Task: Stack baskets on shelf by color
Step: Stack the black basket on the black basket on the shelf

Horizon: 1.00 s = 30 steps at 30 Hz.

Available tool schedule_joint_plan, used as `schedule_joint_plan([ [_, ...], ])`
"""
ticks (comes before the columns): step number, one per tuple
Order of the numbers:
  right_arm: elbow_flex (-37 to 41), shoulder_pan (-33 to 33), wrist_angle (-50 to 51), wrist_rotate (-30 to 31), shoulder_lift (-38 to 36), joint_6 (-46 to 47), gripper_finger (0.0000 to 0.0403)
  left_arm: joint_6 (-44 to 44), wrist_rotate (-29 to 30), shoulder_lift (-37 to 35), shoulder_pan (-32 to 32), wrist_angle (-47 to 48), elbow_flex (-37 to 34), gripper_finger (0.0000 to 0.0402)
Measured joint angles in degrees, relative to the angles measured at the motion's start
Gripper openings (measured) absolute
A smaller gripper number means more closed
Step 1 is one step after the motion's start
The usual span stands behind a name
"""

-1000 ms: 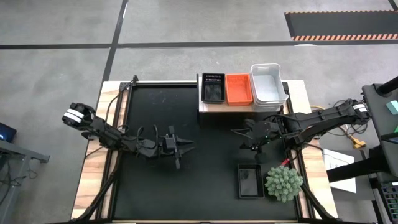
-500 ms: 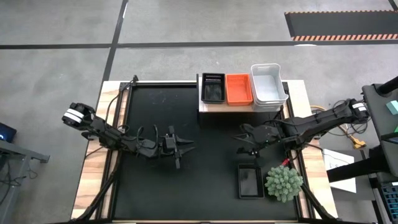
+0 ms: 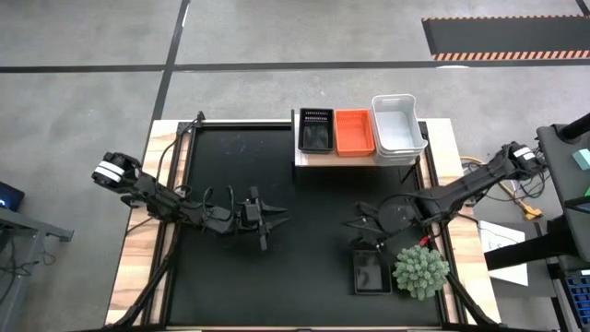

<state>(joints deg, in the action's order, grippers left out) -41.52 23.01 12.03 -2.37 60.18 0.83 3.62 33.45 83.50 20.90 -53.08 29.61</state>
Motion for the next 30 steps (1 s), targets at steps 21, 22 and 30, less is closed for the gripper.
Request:
schedule_joint_plan([
  [21, -21.6, 12.8, 36.1, -0.1, 17.1, 24.2, 0.0051, 0.1, 0.0, 0.0, -0.1, 0.0, 0.0, 0.0106],
  [22, -22.4, 13.5, 36.2, -0.2, 17.9, 25.2, 0.0062, 0.1, 0.0, 0.0, -0.1, 0.0, 0.0, 0.0106],
  [30, -30.1, 17.8, 38.1, -0.1, 25.0, 33.0, 0.0147, 0.1, 0.0, 0.0, -0.1, 0.0, 0.2, 0.0106],
])
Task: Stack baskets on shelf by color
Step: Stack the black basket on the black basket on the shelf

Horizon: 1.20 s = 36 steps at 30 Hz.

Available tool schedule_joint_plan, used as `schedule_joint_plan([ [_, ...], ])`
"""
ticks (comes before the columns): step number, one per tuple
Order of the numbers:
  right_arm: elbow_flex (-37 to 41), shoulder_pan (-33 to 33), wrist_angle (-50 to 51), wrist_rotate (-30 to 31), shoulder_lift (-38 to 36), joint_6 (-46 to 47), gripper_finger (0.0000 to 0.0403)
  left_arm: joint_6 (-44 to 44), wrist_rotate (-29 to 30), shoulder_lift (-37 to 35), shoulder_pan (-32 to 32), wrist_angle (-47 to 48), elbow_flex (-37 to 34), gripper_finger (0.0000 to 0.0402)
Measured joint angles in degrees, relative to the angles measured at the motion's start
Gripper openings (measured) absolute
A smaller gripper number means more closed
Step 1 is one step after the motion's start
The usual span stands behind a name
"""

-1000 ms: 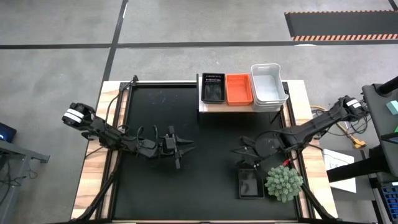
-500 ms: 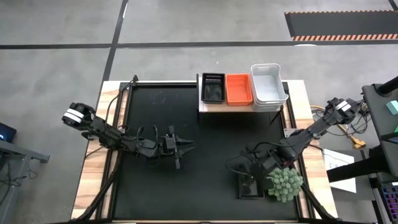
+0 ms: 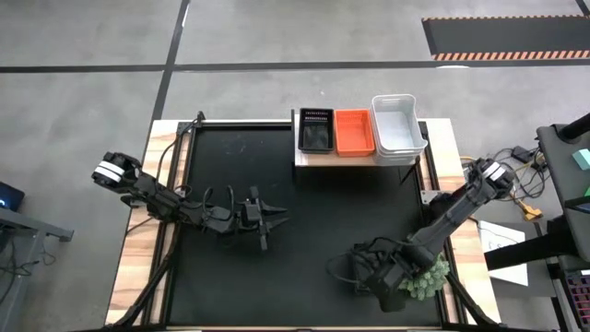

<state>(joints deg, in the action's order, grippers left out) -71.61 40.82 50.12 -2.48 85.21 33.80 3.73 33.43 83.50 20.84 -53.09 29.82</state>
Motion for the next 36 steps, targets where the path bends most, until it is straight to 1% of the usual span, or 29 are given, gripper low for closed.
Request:
schedule_joint_plan([
  [3, -2.5, 1.6, 2.1, 0.0, 3.0, 2.9, 0.0159, 0.0, 0.0, 0.0, 0.0, 0.0, -0.1, 0.0106],
  [6, -3.9, 3.2, 3.4, -0.1, 5.7, 5.0, 0.0161, 0.0, -0.2, 0.0, 0.1, 0.0, -0.2, 0.0106],
  [15, -4.2, 6.1, 3.6, -0.1, 11.0, 9.4, 0.0142, 0.0, -0.2, 0.0, 0.1, 0.0, -0.2, 0.0106],
  [21, -4.1, 7.8, 3.6, 0.1, 13.4, 10.6, 0.0141, -0.1, -0.3, 0.0, 0.1, 0.0, -0.2, 0.0106],
  [26, -3.4, 8.7, 3.6, 4.8, 14.8, 11.2, 0.0136, -0.1, -0.3, -0.1, 0.1, 0.1, -0.2, 0.0106],
  [29, -3.2, 8.7, 3.6, 6.7, 15.6, 10.1, 0.0116, -0.1, -0.3, -0.1, 0.1, 0.1, -0.2, 0.0106],
  [31, -3.2, 8.7, 3.3, 7.4, 15.7, 9.0, 0.0087, -0.1, -0.3, -0.1, 0.1, 0.0, -0.2, 0.0106],
  [34, -3.2, 8.4, 3.0, 8.6, 15.8, 6.5, 0.0028, -0.6, -0.3, -0.1, 0.1, 0.0, -0.2, 0.0106],
  [36, -3.2, 8.0, 2.2, 9.2, 15.5, 4.4, 0.0017, -1.5, -0.3, -0.1, 0.1, 0.0, -0.2, 0.0106],
])
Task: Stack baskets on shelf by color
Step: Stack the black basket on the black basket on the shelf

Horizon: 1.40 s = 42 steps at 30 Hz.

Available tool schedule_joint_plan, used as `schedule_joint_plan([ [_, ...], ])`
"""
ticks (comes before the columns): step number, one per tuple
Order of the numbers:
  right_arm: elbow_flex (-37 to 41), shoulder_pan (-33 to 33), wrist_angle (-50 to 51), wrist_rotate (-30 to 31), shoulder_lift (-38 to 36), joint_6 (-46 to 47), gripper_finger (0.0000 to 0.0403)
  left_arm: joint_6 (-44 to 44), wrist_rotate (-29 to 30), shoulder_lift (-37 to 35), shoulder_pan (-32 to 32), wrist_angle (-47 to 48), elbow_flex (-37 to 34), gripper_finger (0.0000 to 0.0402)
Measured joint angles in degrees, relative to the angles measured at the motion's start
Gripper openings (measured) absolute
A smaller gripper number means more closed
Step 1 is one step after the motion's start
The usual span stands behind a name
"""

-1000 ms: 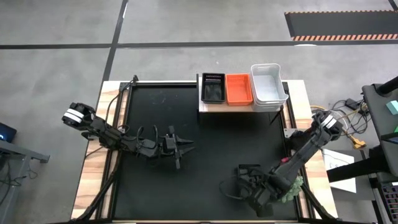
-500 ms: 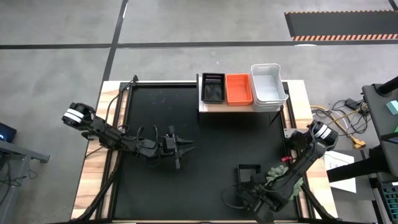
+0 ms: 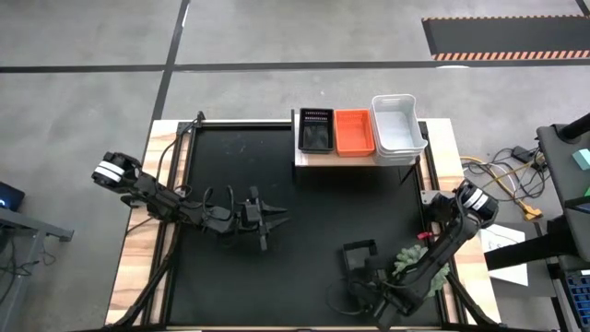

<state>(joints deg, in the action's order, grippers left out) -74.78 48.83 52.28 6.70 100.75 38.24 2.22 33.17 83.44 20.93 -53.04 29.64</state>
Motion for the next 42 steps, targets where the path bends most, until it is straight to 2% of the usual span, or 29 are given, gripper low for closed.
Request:
schedule_joint_plan([
  [3, -0.2, -1.0, 1.0, 0.0, -1.2, -1.7, 0.0012, -1.9, 0.0, -0.5, 0.0, 0.0, 0.3, 0.0106],
  [8, -4.5, -2.7, 8.4, 2.8, -3.1, -4.2, 0.001, -7.4, 0.0, -4.4, 0.0, -0.1, 0.4, 0.0106],
  [16, -15.8, -8.0, 11.5, 6.6, -5.5, -15.8, 0.0009, -22.0, 0.2, -15.8, 0.0, -0.3, 0.3, 0.0106],
  [18, -19.0, -9.8, 12.1, 8.5, -5.7, -19.3, 0.0009, -23.4, 0.2, -18.7, 0.0, -0.4, -0.1, 0.0106],
  [24, -28.2, -13.8, 13.4, 12.2, -5.7, -29.8, 0.0009, -19.6, 0.2, -24.3, 0.3, 2.9, -3.5, 0.0106],
  [31, -37.8, -21.5, 16.9, 20.6, -5.7, -40.0, 0.0009, -19.0, 0.3, -28.1, 0.3, 3.0, -6.2, 0.0106],
  [39, -42.0, -33.7, 16.8, 20.6, -5.7, -49.9, 0.0009, -19.0, 0.3, -28.3, 0.4, 3.0, -6.3, 0.0106],
  [42, -42.0, -38.2, 15.4, 20.3, -5.7, -49.4, 0.0009, -19.0, 0.3, -28.3, 0.4, 3.0, -6.3, 0.0106],
])
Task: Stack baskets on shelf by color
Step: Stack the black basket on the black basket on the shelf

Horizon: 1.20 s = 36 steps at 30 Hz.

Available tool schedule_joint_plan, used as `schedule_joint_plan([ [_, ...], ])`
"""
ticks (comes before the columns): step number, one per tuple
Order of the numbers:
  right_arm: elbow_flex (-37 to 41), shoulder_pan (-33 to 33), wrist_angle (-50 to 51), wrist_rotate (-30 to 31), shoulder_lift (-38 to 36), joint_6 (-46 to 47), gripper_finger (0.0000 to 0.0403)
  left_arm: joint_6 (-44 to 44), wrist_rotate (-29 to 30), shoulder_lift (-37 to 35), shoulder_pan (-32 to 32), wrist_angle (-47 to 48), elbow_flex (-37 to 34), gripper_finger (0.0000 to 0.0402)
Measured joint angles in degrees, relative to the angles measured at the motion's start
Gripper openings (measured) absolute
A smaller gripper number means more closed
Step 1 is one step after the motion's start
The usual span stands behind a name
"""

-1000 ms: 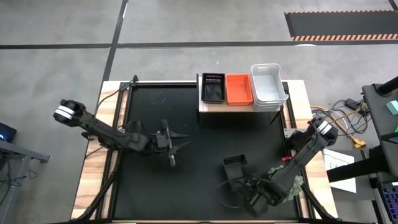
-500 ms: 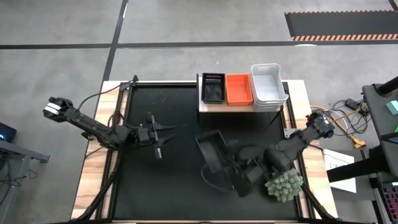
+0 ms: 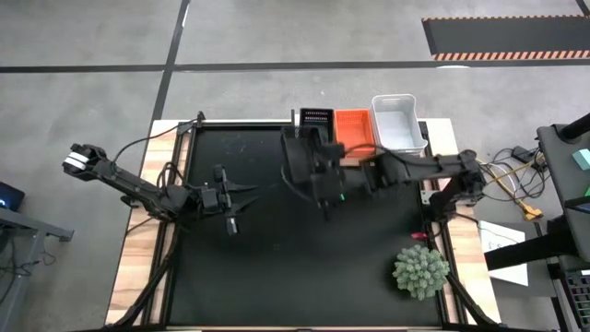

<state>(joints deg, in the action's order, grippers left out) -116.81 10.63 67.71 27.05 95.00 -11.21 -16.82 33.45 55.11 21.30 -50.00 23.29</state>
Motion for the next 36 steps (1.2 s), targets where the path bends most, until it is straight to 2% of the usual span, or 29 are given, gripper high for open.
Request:
schedule_joint_plan([
  [6, 0.2, -8.7, -0.2, 0.2, 1.6, 5.1, 0.0009, 0.0, 0.0, 0.0, 0.0, 0.0, 0.0, 0.0106],
  [15, 0.6, -16.6, 2.0, 0.0, 3.5, 2.8, 0.0009, -0.1, 0.0, 0.0, 0.0, 0.0, 0.0, 0.0106],
  [21, 1.8, -19.4, 2.3, -0.8, 3.4, 1.7, 0.0009, -0.4, 0.0, 0.0, 0.0, 0.0, 0.0, 0.0106],
  [28, 5.1, -21.4, -0.2, -5.0, 3.4, -1.2, 0.0009, -0.4, 0.0, 0.0, 0.0, 0.0, 0.0, 0.0106],
  [36, 8.3, -21.8, -1.9, -5.0, 3.4, -3.8, 0.0015, -0.4, 0.0, 0.0, 0.0, 0.0, 0.0, 0.0106],
])
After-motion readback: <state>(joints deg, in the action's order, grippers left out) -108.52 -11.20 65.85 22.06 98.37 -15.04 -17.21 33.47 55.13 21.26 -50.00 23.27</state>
